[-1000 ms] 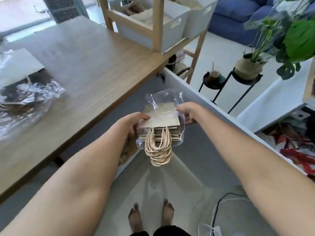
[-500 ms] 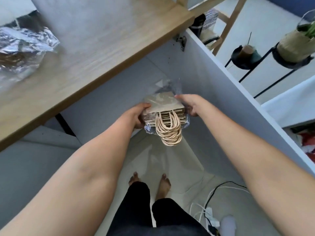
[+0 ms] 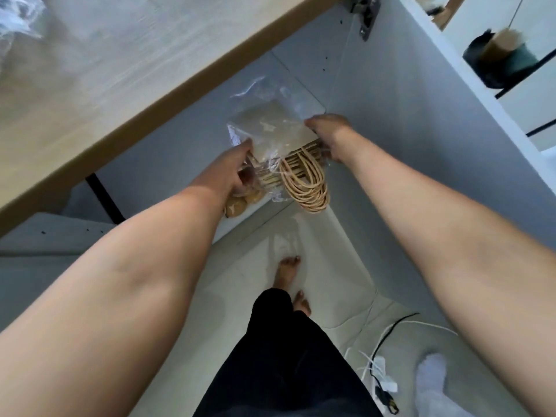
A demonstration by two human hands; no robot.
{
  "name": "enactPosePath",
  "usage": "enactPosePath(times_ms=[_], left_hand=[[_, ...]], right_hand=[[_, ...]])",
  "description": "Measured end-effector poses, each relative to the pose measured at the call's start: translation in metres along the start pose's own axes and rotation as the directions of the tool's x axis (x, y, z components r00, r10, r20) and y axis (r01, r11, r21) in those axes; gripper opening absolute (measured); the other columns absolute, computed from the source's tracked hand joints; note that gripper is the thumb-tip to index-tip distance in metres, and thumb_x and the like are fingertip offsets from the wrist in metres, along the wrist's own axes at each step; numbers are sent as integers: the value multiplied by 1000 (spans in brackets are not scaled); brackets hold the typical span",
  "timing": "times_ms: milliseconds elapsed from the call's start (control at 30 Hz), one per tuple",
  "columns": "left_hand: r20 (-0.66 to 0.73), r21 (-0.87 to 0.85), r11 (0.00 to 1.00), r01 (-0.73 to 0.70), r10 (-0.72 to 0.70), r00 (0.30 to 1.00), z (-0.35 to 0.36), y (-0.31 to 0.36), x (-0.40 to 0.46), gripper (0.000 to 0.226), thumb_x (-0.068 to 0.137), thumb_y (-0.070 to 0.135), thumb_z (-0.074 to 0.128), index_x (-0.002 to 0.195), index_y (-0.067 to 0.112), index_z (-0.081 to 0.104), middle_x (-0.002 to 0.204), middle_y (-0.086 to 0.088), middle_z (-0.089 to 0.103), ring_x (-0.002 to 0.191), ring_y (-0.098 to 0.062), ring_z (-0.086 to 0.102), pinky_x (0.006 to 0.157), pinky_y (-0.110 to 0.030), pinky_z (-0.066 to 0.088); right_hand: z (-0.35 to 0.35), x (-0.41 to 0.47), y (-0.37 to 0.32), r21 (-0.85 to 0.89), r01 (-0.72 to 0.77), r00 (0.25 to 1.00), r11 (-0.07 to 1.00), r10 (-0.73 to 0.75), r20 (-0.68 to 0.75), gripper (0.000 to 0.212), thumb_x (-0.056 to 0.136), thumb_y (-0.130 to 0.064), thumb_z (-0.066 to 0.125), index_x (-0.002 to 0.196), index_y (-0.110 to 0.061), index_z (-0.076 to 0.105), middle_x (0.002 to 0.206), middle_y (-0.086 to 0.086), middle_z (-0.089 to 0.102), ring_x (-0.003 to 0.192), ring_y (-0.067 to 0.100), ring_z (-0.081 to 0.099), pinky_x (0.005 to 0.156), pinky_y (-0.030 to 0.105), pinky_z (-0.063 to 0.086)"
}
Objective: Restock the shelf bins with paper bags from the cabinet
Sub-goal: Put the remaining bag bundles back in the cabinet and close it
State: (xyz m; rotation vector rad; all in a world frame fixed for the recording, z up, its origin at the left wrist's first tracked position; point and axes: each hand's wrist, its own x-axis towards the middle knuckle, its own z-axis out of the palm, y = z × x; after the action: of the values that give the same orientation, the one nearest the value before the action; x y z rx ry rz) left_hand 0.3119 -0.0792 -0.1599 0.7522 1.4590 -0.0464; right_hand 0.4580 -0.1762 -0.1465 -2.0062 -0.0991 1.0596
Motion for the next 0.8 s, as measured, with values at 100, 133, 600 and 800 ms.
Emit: enactPosePath(times_ms=[100,133,600,800], left_hand=[[3,-61,998,5,-5,1000,3,11,18,28,89,37,66,92,11,57,78,-5,49,63,-14,47,54,-22,49],[5,-67,998,-2,2,1000,4,13,24,27,90,35,65,94,10,56,79,-7,49,65,-14,48,57,-22,51],[-17,-302,949,-96,95,995,33,53,83,14,95,11,46,102,10,58,108,-14,61,96,-27,61,101,-36,49],[-116,-229,969,-97,72,991,30,68,93,37,95,18,46,132,15,49,119,-10,54,117,-24,51,108,-40,40]], right_hand=[[7,24,-5,-4,64,997,998,-65,-37,38,90,-20,61,127,-13,61,133,5,59,117,20,57,95,24,44],[9,29,-6,-21,80,996,997,-81,-37,39,89,-19,61,127,-13,61,134,5,59,121,20,56,98,24,44],[32,105,-36,-63,231,971,971,-226,77,50,97,-33,51,142,-11,45,147,4,45,133,16,44,94,16,34],[42,111,-42,-116,241,963,964,-222,154,27,87,-38,46,102,-22,62,123,3,54,114,17,49,95,21,35]])
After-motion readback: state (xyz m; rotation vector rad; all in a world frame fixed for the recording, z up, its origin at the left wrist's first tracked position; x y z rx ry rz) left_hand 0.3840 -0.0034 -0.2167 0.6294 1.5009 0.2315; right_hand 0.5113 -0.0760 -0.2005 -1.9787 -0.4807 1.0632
